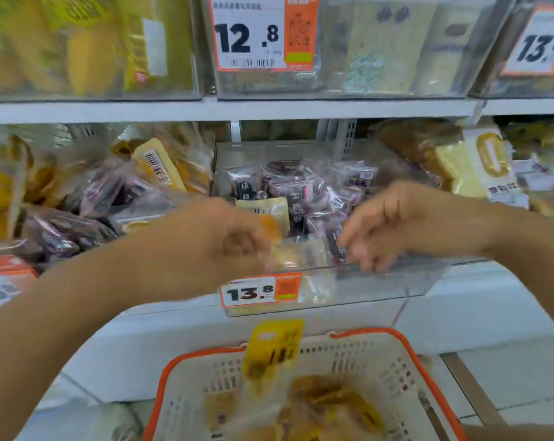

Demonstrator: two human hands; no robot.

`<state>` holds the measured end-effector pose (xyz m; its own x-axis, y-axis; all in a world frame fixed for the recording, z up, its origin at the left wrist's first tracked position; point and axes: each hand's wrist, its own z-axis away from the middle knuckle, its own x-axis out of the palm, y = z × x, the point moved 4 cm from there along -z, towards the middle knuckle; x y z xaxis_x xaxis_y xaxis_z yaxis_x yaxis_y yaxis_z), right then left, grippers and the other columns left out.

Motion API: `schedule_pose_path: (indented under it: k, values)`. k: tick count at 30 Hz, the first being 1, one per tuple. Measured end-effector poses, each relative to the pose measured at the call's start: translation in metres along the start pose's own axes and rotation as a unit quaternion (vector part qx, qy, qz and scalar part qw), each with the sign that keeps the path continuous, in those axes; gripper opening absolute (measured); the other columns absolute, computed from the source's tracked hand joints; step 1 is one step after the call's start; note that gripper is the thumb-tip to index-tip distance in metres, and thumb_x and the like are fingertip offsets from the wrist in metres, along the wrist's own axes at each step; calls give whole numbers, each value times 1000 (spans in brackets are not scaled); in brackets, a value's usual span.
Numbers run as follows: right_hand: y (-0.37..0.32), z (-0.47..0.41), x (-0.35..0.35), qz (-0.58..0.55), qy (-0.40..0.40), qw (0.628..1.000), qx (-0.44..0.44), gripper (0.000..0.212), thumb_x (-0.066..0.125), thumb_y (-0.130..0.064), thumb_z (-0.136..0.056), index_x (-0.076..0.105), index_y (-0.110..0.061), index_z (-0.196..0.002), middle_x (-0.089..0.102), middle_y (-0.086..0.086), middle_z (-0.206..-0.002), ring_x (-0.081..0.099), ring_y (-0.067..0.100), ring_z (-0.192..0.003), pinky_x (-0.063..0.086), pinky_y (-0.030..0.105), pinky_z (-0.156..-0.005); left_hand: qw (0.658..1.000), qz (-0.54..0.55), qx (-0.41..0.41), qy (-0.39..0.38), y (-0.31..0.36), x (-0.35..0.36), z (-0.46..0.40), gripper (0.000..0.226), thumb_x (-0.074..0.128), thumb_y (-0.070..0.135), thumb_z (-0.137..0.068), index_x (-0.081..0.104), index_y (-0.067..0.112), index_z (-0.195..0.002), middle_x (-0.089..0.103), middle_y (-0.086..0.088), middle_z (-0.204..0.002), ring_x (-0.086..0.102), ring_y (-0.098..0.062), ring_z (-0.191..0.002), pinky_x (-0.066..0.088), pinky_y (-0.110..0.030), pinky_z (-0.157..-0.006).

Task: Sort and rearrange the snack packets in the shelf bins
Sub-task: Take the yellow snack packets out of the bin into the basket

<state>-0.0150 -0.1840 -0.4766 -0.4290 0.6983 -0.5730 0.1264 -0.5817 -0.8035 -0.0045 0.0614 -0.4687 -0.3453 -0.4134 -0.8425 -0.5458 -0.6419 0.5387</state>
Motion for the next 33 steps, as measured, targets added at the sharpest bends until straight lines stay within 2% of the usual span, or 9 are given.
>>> schedule_pose_path:
  k: [2,6,12,17,20,23,28,31,33]
  values:
    - [5,-27,-11,1,122,992,-9,17,71,-20,-90,74,-13,-106,77,5,-93,73,20,-91,62,36,-83,985,-107,34,131,-9,-9,-13,27,73,47,-80,70,30,-102,67,16,-86,63,-3,-76,55,-23,-72]
    - [29,-77,18,292,75,953,27,52,74,-41,-87,64,-11,-127,67,3,-120,62,16,-105,50,31,-93,946,-322,-1,34,-23,16,-39,42,63,55,-88,55,27,-119,58,6,-107,52,-16,-90,50,-33,-81]
    - [39,-83,19,201,29,979,4,18,78,-25,-87,74,-7,-84,58,-15,-62,51,1,-59,41,16,-59,908,-414,21,53,-22,22,-51,43,52,56,-94,51,26,-124,61,3,-122,58,-23,-110,42,-35,-84]
    - [-12,-34,-23,121,118,985,-46,6,79,-23,-80,78,-20,-75,67,3,-61,56,11,-51,45,20,-49,982,-160,39,94,-21,5,-51,17,64,45,-91,58,29,-88,61,10,-77,60,-8,-74,42,-28,-63]
    - [-45,2,-39,85,189,973,-99,11,78,-30,-71,77,-19,-70,66,3,-59,53,12,-50,44,16,-46,973,56,98,200,1,-25,-30,18,72,36,-84,62,24,-75,65,4,-66,63,-7,-62,48,-24,-60]
    - [-58,26,-33,17,183,975,-125,17,79,-30,-68,75,-13,-69,65,0,-59,50,5,-48,43,14,-44,955,212,112,176,16,-44,-5,18,76,31,-74,68,15,-78,72,-2,-68,68,-11,-57,53,-20,-53]
    - [-16,12,32,100,-66,993,15,13,75,-23,-87,75,-14,-78,63,-4,-60,59,6,-54,44,17,-54,998,10,17,-61,-11,1,9,13,81,34,-77,75,29,-87,73,13,-78,68,-2,-67,53,-14,-61]
    - [-19,-21,27,162,43,986,-27,10,77,-28,-86,76,-21,-92,72,-7,-80,65,4,-66,47,15,-63,995,-82,3,56,-29,-2,2,25,81,45,-75,72,32,-95,70,17,-80,64,3,-77,50,-12,-65]
    - [-34,-56,23,258,98,958,-72,33,81,-35,-82,73,-23,-112,72,-9,-103,65,2,-82,47,15,-73,979,-160,12,124,-33,-11,0,36,81,51,-72,65,36,-100,62,19,-91,58,-2,-86,51,-22,-76]
